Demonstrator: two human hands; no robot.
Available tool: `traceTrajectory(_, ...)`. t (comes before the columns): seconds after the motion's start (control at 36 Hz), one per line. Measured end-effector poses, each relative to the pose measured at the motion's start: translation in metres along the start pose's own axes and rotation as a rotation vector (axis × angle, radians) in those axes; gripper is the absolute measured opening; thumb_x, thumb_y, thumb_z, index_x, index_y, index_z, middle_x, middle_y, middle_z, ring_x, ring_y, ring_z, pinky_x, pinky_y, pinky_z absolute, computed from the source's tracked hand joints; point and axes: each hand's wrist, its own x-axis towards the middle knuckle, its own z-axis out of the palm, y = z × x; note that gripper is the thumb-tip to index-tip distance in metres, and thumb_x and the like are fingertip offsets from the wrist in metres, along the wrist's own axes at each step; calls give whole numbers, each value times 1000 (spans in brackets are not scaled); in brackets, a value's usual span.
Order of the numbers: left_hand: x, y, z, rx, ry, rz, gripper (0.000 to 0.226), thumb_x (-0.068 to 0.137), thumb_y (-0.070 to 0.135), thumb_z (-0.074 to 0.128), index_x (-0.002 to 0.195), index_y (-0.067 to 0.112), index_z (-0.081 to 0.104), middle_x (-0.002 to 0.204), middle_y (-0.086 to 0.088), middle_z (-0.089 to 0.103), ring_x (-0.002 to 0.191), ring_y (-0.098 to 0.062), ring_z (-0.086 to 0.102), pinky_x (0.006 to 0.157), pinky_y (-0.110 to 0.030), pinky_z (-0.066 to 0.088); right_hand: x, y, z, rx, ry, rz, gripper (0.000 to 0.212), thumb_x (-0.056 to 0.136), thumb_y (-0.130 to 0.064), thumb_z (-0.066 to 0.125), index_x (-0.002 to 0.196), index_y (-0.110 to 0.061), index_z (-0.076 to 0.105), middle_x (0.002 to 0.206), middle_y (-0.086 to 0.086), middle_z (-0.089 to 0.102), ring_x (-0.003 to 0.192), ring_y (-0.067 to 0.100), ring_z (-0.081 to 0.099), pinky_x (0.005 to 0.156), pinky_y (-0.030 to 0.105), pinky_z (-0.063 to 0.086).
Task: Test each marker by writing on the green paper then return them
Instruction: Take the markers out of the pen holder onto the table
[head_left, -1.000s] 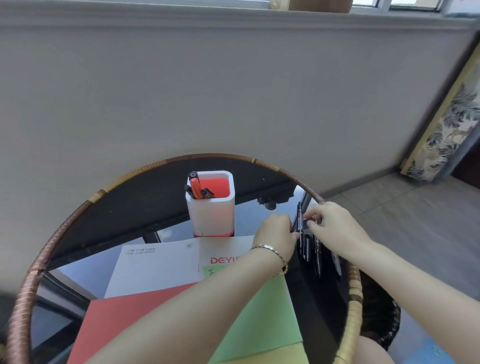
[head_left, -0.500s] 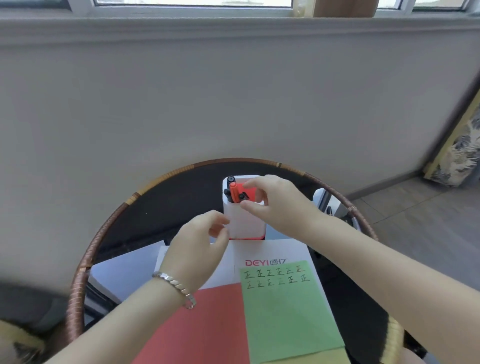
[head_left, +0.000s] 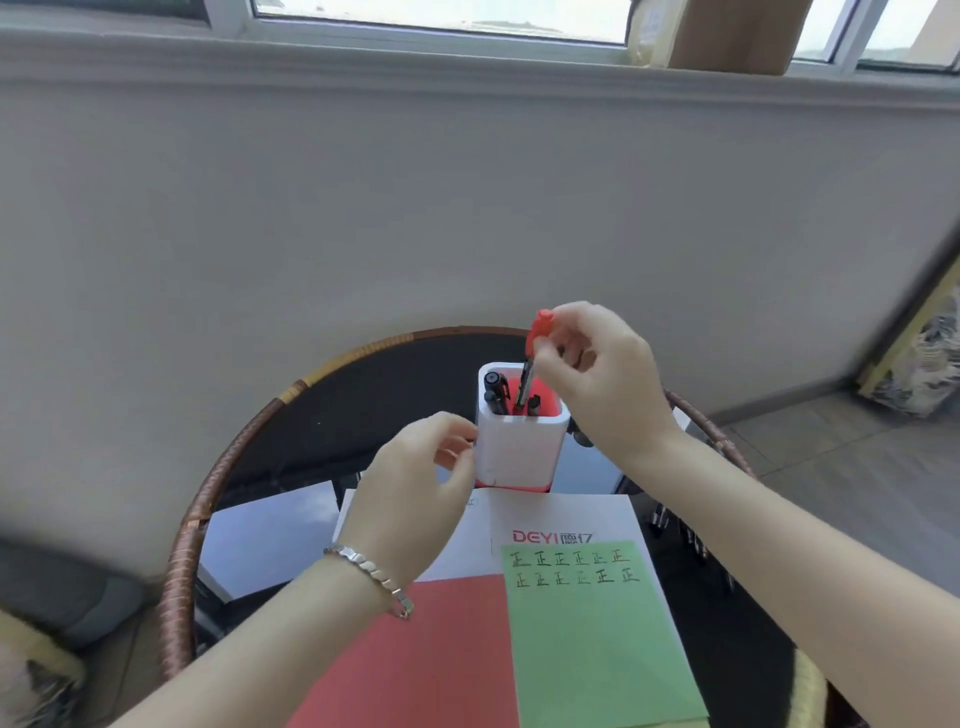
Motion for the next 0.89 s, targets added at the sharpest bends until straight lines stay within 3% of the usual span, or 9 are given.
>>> traceTrajectory(0.19, 9, 40, -2, -263, 48, 145, 34, 81, 13, 65, 100, 38, 51, 95, 12, 57, 82, 2, 57, 69, -9, 46, -9, -37, -39, 194, 41, -142, 7, 86, -18, 55, 85, -25, 53, 78, 6, 67, 67, 24, 60, 59, 35, 47)
traceTrajectory(0.31, 10, 59, 6, -348, 11, 193, 32, 81, 13, 67, 108, 26, 55, 95, 5, 60, 77, -4, 61, 64, -15, 51, -23, -34, -47, 181, -87, -126, 4, 85, -19, 58, 87, -21, 56, 74, -10, 63, 54, 7, 52, 51, 29, 47)
traceTrajectory(0.39, 9, 66, 15, -399, 23, 192, 23, 84, 9, 64, 93, 28, 56, 89, -1, 63, 70, -5, 63, 57, -14, 50, -35, -25, -49, 111, -147, -156, 9, 83, -20, 61, 90, -24, 60, 77, -20, 61, 66, 4, 57, 59, 15, 44)
traceTrajectory(0.47, 6, 66, 23, -407, 56, 173, 21, 83, 4, 63, 85, 23, 56, 87, -5, 64, 71, -5, 65, 63, -14, 51, -47, -14, -52, 51, -141, -129, 11, 82, -24, 59, 92, -22, 63, 87, -12, 63, 81, 9, 58, 67, 17, 45)
traceTrajectory(0.58, 1, 66, 27, -575, 177, 98, 22, 77, -5, 67, 77, 15, 58, 79, 0, 66, 67, -11, 66, 59, -13, 50, -63, -1, -55, 114, -101, 128, 6, 88, -20, 58, 85, -24, 61, 79, -11, 64, 76, 2, 59, 67, 11, 44)
traceTrajectory(0.67, -3, 63, 28, -774, 190, 31, 17, 71, 2, 73, 73, 13, 59, 84, -3, 69, 81, -21, 69, 71, -27, 55, -69, 6, -54, 343, -153, 434, 16, 92, -23, 49, 89, -20, 64, 62, -8, 65, 55, 2, 56, 55, 12, 41)
traceTrajectory(0.72, -6, 62, 28, -876, 123, -58, 16, 69, 2, 74, 73, 9, 60, 82, -6, 71, 78, -24, 70, 73, -36, 57, -71, 6, -53, 532, -204, 575, 21, 88, -34, 50, 96, -19, 62, 59, -4, 64, 49, 5, 54, 50, 15, 39)
traceTrajectory(0.81, -9, 56, 34, -777, -7, -101, 15, 71, -4, 72, 73, 7, 62, 78, -7, 72, 72, -22, 70, 71, -38, 58, -73, 4, -53, 731, -205, 614, 33, 74, -40, 53, 98, -18, 59, 58, -3, 63, 47, 8, 52, 55, 24, 38)
traceTrajectory(0.89, -11, 47, 40, -547, -134, -74, 11, 77, 4, 70, 76, 14, 64, 73, -5, 71, 67, -15, 69, 67, -32, 56, -74, 4, -51, 697, -130, 593, 28, 80, -31, 55, 94, -7, 59, 54, -5, 60, 48, 7, 51, 61, 28, 41)
